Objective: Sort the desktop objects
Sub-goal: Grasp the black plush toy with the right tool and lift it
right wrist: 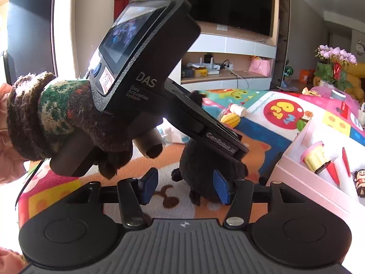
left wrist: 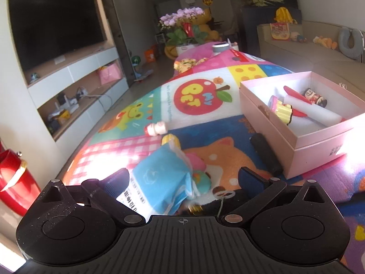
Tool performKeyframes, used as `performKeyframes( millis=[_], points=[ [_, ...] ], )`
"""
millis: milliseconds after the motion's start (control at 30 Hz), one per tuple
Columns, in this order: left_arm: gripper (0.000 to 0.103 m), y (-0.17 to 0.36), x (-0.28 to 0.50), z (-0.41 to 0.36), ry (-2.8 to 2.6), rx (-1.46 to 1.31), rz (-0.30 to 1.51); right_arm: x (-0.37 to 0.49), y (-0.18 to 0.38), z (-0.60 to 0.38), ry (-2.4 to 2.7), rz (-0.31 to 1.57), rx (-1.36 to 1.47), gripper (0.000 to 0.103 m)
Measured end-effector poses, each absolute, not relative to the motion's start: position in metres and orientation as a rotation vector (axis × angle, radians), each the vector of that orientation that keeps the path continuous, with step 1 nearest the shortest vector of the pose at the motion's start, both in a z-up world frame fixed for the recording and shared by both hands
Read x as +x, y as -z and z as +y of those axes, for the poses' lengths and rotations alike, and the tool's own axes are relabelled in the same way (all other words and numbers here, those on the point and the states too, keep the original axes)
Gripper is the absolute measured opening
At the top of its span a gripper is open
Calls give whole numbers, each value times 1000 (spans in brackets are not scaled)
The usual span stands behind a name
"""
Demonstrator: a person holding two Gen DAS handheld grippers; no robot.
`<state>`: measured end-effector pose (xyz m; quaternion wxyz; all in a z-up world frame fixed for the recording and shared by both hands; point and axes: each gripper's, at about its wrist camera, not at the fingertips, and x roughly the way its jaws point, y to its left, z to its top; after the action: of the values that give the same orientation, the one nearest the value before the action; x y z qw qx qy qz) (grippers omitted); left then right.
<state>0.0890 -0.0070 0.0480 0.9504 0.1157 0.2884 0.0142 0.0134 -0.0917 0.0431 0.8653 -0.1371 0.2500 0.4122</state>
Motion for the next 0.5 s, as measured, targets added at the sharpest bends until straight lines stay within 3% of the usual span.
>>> performKeyframes(
  millis=[67, 200, 267, 500],
  points=[
    [103, -46, 68, 0, -28, 211, 558, 8, -44, -105, -844, 506, -302, 84],
    [103, -47, 32, 3, -13, 190, 494, 14, -54, -125, -803, 510, -296, 91],
    [103, -49, 25, 9, 3, 152, 499, 18, -59, -125, -781, 487, -307, 101],
    [103, -51, 28, 39, 62, -20, 573, 28, -36, -69, -884, 442, -500, 103]
  ],
)
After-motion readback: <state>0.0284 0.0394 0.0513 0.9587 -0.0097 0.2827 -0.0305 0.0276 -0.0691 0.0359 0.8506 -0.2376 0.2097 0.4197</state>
